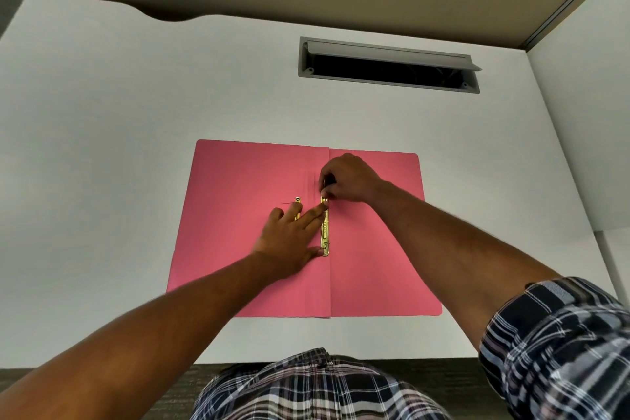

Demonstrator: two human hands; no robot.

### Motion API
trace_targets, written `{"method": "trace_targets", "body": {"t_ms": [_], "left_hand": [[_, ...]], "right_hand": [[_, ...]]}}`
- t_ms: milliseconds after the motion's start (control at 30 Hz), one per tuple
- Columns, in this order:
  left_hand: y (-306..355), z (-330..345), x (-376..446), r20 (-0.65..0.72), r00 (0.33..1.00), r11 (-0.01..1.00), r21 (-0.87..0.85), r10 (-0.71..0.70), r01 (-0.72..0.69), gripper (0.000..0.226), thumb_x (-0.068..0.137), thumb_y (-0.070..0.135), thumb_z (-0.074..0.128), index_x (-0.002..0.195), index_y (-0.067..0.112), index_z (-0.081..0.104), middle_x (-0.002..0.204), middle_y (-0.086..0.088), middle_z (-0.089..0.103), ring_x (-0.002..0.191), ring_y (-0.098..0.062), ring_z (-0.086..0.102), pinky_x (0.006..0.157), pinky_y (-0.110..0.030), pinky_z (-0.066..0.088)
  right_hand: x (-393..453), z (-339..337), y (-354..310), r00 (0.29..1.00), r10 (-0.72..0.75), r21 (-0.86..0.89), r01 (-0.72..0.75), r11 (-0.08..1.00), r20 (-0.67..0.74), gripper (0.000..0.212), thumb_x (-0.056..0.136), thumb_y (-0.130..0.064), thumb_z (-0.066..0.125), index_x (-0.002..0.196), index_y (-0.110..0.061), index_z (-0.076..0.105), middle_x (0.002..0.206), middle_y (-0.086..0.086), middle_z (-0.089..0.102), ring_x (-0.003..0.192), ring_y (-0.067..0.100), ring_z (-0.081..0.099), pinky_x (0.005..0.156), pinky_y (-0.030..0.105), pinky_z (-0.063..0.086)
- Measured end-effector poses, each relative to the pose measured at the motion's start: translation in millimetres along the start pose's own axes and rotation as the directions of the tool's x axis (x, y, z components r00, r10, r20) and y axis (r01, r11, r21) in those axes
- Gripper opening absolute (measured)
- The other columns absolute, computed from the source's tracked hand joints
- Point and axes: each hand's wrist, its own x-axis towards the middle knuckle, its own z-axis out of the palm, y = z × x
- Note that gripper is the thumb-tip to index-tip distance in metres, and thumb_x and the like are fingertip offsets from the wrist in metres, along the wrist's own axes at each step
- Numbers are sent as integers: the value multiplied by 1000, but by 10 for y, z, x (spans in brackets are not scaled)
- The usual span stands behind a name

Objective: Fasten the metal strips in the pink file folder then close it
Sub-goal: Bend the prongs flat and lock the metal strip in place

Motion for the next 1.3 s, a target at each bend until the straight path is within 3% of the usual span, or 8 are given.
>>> {"method": "trace_targets", "body": {"t_ms": [133, 300, 600, 867, 1000, 1067, 1200, 1300], "left_hand": [[11, -2, -9, 4, 1000, 1000, 7, -1, 1, 79, 95, 66, 30, 156, 19, 14, 166, 4, 7, 142, -35, 25, 97, -48, 39], [29, 9, -5, 5, 1000, 1000, 21, -3, 3, 79, 95, 65, 32, 155, 18, 15, 166, 3, 7, 140, -36, 27, 96, -48, 40], [67, -39, -10, 13, 1000, 999, 39, -17, 17, 78, 95, 65, 31, 156, 18, 13, 167, 3, 5, 141, -36, 25, 96, -48, 39], [53, 34, -44, 10, 999, 999, -9, -41, 41, 77, 95, 67, 28, 156, 23, 10, 166, 8, 2, 141, -33, 25, 97, -48, 37], [21, 66, -49, -26, 999, 998, -30, -47, 47, 77, 93, 69, 29, 155, 25, 17, 166, 11, 9, 137, -31, 30, 94, -47, 37], [2, 73, -48, -35, 998, 997, -59, -55, 53, 75, 92, 69, 31, 154, 27, 22, 164, 14, 14, 135, -29, 33, 95, -47, 37], [-39, 30, -37, -53, 997, 992, -119, -53, 46, 64, 93, 55, 47, 150, 30, 32, 162, 16, 23, 132, -29, 38, 94, -45, 38], [-64, -37, 6, -18, 999, 990, -134, -50, 47, 61, 95, 46, 51, 150, 31, 32, 161, 15, 26, 134, -28, 34, 94, -45, 39]], "right_hand": [[-34, 73, 58, 991, 132, 240, -120, 963, -33, 10, 74, -18, 88, 83, -20, 83, 79, -7, 79, 70, 4, 71, 68, 22, 52], [-88, 133, 94, 940, 339, 575, -250, 779, -51, 11, 76, -8, 89, 83, -7, 80, 72, 8, 79, 65, 25, 78, 65, 37, 66], [-152, 199, 134, 905, 421, 699, -262, 666, -62, 10, 80, -5, 85, 89, -4, 80, 76, 12, 79, 71, 27, 78, 71, 40, 66], [-389, 381, 79, 814, 565, 869, -177, 462, -134, 22, 96, -8, 67, 118, -8, 68, 96, 12, 77, 87, 25, 78, 82, 38, 65], [-715, 671, -76, 762, 607, 788, -225, 574, -225, 14, 95, -13, 68, 101, -25, 72, 96, -2, 76, 90, 18, 74, 85, 40, 63], [-890, 820, -187, 750, 627, 771, -267, 579, -210, 14, 93, -16, 69, 92, -30, 72, 91, -7, 76, 86, 15, 73, 86, 42, 63], [-1160, 995, -439, 727, 681, 805, -352, 477, -85, 9, 89, -29, 71, 80, -28, 72, 76, -4, 77, 73, 19, 74, 75, 49, 64], [-1272, 1043, -588, 682, 732, 806, -425, 411, -13, 29, 83, -47, 74, 74, -20, 72, 67, 1, 75, 63, 24, 73, 69, 46, 64]]}}
